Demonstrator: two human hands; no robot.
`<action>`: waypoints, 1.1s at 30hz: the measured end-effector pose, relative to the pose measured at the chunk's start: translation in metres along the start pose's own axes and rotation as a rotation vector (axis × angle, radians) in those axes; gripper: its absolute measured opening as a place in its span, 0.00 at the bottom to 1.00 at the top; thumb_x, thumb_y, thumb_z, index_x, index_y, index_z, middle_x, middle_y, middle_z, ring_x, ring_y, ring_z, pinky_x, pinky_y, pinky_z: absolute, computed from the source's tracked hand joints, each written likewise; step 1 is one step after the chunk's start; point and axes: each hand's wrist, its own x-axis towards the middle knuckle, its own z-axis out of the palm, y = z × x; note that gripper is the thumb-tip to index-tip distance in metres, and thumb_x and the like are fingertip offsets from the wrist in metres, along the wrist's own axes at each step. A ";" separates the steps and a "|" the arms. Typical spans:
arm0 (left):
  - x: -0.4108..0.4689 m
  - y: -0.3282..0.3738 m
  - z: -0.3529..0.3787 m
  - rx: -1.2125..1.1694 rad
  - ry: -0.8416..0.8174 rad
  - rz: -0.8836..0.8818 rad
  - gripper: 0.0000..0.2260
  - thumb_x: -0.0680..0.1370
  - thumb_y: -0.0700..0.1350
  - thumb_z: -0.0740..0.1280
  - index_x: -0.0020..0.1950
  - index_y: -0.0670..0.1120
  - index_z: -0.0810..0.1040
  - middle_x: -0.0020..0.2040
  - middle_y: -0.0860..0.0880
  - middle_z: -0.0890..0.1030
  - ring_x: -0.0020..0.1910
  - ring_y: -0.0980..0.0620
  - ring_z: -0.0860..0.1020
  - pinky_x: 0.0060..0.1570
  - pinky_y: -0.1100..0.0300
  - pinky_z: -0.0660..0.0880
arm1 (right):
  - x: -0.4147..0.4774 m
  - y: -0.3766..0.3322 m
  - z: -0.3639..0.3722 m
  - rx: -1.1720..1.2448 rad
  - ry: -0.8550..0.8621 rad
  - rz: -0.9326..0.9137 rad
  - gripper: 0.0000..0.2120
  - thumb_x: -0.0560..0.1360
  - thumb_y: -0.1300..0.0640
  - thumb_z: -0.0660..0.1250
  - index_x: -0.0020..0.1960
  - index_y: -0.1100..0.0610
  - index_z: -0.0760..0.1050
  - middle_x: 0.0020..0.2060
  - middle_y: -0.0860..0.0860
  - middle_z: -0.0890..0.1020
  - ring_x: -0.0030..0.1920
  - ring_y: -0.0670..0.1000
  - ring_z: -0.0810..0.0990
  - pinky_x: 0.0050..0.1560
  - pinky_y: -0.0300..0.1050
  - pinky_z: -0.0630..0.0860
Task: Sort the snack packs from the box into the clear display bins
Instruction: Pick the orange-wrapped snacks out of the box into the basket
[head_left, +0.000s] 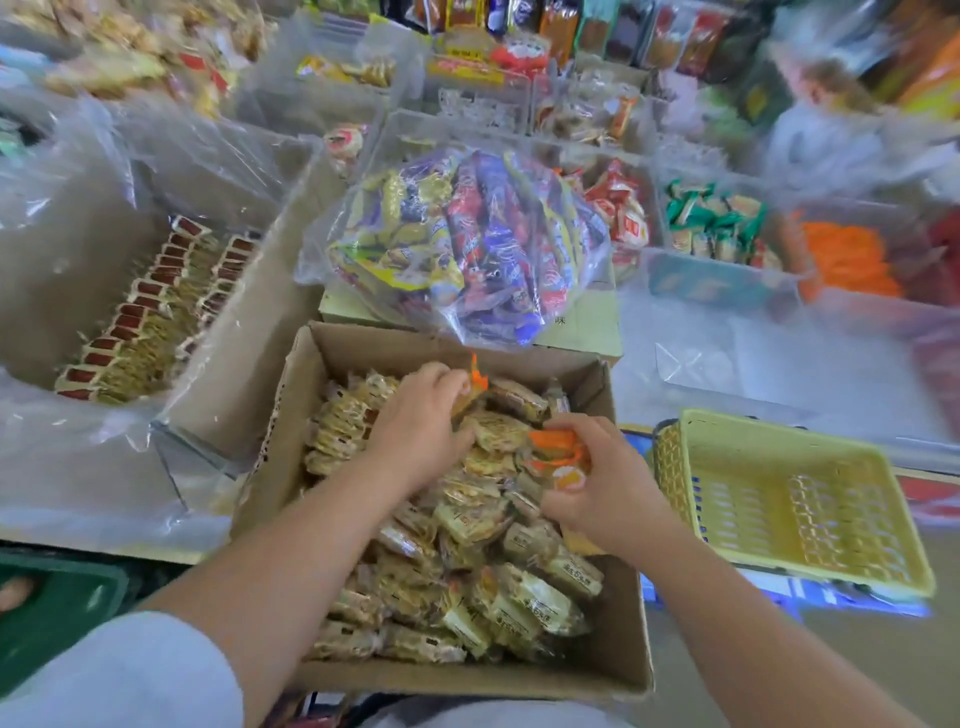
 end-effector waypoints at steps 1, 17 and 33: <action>0.013 -0.001 0.005 0.037 -0.026 -0.016 0.25 0.74 0.55 0.73 0.67 0.47 0.73 0.64 0.45 0.74 0.62 0.42 0.74 0.63 0.48 0.73 | -0.009 -0.002 -0.005 0.082 0.027 0.041 0.28 0.59 0.46 0.73 0.56 0.31 0.72 0.49 0.35 0.79 0.41 0.37 0.80 0.38 0.27 0.73; -0.004 -0.019 -0.023 -0.309 -0.062 -0.030 0.13 0.65 0.61 0.65 0.37 0.53 0.73 0.40 0.54 0.74 0.38 0.58 0.73 0.35 0.60 0.65 | -0.073 0.027 0.007 0.555 0.166 0.343 0.26 0.68 0.59 0.78 0.60 0.36 0.77 0.46 0.49 0.86 0.47 0.58 0.86 0.48 0.64 0.83; -0.107 -0.012 0.024 0.148 -0.682 -0.169 0.26 0.79 0.64 0.60 0.73 0.52 0.69 0.55 0.52 0.82 0.60 0.46 0.78 0.69 0.43 0.66 | -0.071 0.040 0.014 0.565 0.157 0.271 0.26 0.72 0.64 0.76 0.62 0.40 0.77 0.46 0.48 0.86 0.37 0.48 0.85 0.31 0.43 0.80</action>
